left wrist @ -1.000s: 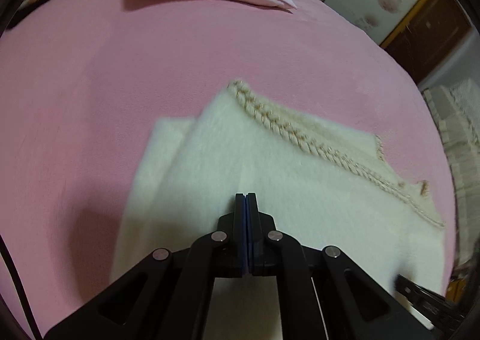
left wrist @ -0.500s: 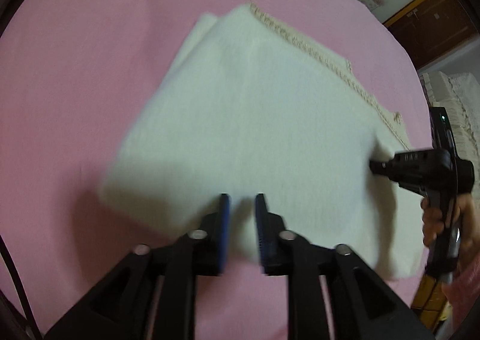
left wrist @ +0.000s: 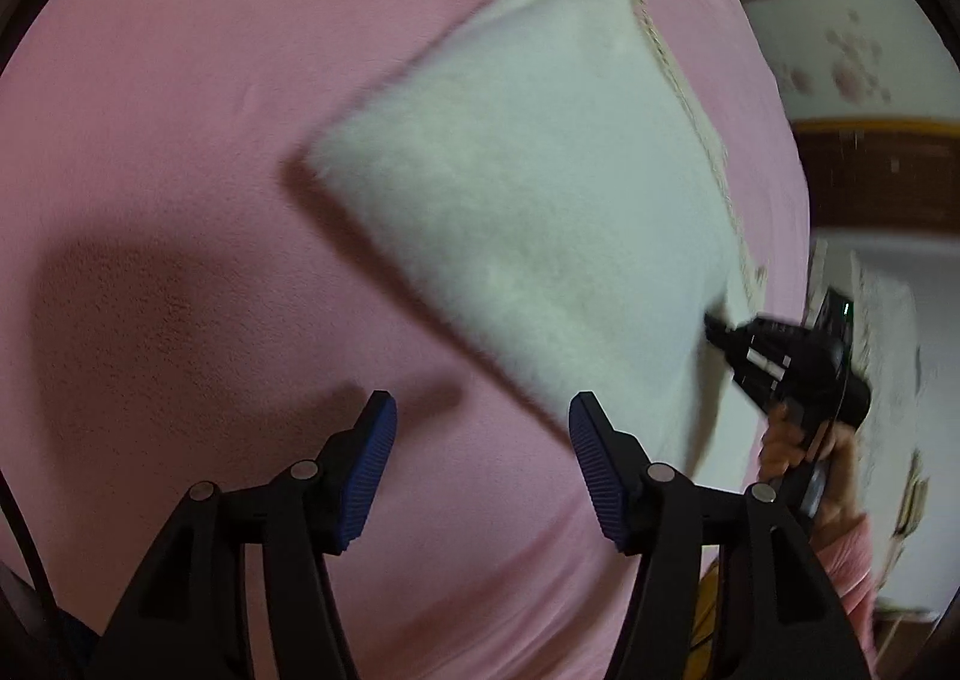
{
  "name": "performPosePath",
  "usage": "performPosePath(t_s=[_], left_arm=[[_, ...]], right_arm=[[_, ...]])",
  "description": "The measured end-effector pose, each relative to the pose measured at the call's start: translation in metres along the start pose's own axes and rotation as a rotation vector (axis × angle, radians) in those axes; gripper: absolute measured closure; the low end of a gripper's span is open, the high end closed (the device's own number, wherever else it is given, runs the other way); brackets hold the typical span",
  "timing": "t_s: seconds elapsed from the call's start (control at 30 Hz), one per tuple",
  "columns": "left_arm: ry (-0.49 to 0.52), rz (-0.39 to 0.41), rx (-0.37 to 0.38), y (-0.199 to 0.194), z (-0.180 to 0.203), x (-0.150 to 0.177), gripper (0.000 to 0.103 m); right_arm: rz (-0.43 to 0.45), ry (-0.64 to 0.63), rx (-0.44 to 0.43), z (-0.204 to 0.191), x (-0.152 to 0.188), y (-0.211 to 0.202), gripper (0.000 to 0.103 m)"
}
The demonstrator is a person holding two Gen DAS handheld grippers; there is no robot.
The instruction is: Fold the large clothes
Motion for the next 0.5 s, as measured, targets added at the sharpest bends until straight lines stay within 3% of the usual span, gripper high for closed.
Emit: performPosePath(t_s=[0.23, 0.37, 0.5], left_arm=[[-0.045, 0.06, 0.07, 0.034, 0.014, -0.024, 0.038], [0.023, 0.094, 0.036, 0.063, 0.031, -0.034, 0.038], [-0.021, 0.111, 0.056, 0.075, 0.03, -0.04, 0.038]], right_arm=[[0.005, -0.08, 0.07, -0.032, 0.006, 0.012, 0.103], [0.008, -0.162, 0.09, -0.045, 0.009, 0.013, 0.103], [0.011, -0.2, 0.098, -0.056, 0.014, 0.018, 0.103]])
Point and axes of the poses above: each gripper's, at about its wrist camera, not at the fingertips, and y roughly the way its jaws point, z to its right, x to its underside, the point moved 5 cm from there along y, roughly the way its jaws point, and after that the axes turned 15 degrees about z, right-handed, at the moved point
